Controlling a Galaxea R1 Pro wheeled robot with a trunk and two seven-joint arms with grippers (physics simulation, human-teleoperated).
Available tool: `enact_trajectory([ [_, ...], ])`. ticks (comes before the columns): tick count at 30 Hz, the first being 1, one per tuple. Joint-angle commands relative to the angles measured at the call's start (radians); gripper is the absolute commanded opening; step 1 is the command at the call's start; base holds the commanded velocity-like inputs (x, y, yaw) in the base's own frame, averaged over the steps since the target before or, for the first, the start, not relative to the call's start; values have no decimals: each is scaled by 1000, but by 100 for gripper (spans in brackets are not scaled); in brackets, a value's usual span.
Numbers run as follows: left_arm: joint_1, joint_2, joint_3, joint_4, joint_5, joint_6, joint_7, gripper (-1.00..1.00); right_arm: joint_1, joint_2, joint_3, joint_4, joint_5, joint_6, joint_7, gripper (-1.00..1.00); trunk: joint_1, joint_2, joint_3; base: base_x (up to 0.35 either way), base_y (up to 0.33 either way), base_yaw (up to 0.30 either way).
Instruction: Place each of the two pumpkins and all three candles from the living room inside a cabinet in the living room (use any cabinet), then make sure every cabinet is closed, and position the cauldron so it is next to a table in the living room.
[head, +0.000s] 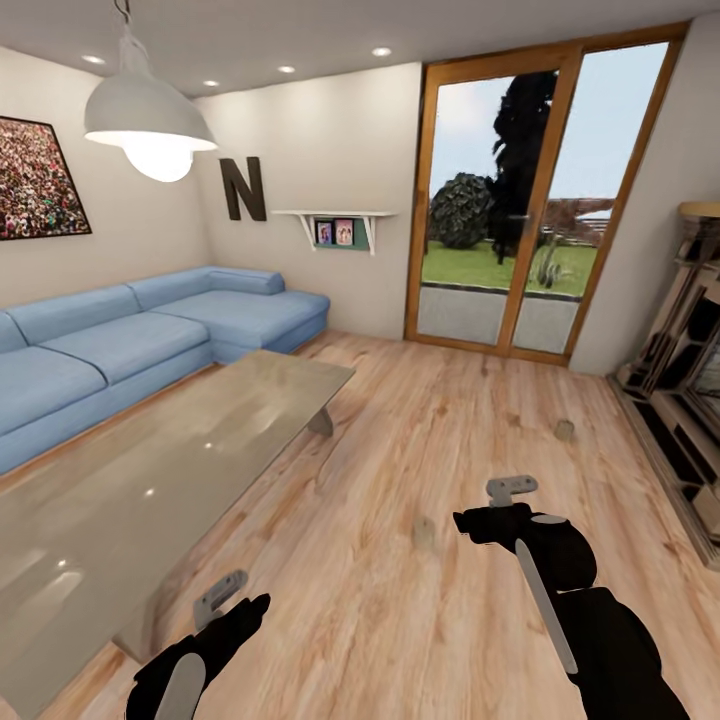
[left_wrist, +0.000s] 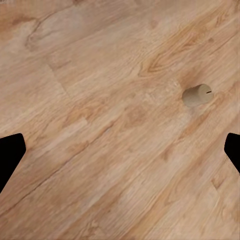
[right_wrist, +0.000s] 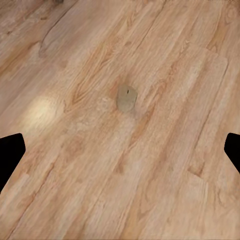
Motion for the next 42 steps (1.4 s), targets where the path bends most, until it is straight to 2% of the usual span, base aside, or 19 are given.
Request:
enact_trajectory([
  [1,-1,-1,1,-1,10,4,8,100,-1,-1,0,-1,1,5,1,100,1,-1,-1,333,0,0],
  [9,-1,-1,0,-1,7,3,7,100,-2,-1,-3,-1,1,5,1,100,1,-1,-1,322,0,-1],
  [15,-1,-1,-6,-1,8,4,4,100,-3,-1,-4,-1,1,7,1,100,1,-1,-1,106,0,-136],
  [31,-1,-1,-6,-1,16,4,2,100,-6,-1,-4,-1,1,8,1,100,1,-1,-1,14,0,-283],
  [42,-1,-1,-9,-1,13,4,1,100,-7,-1,-4,-1,1,8,1,100,1,-1,-1,288,0,-300],
])
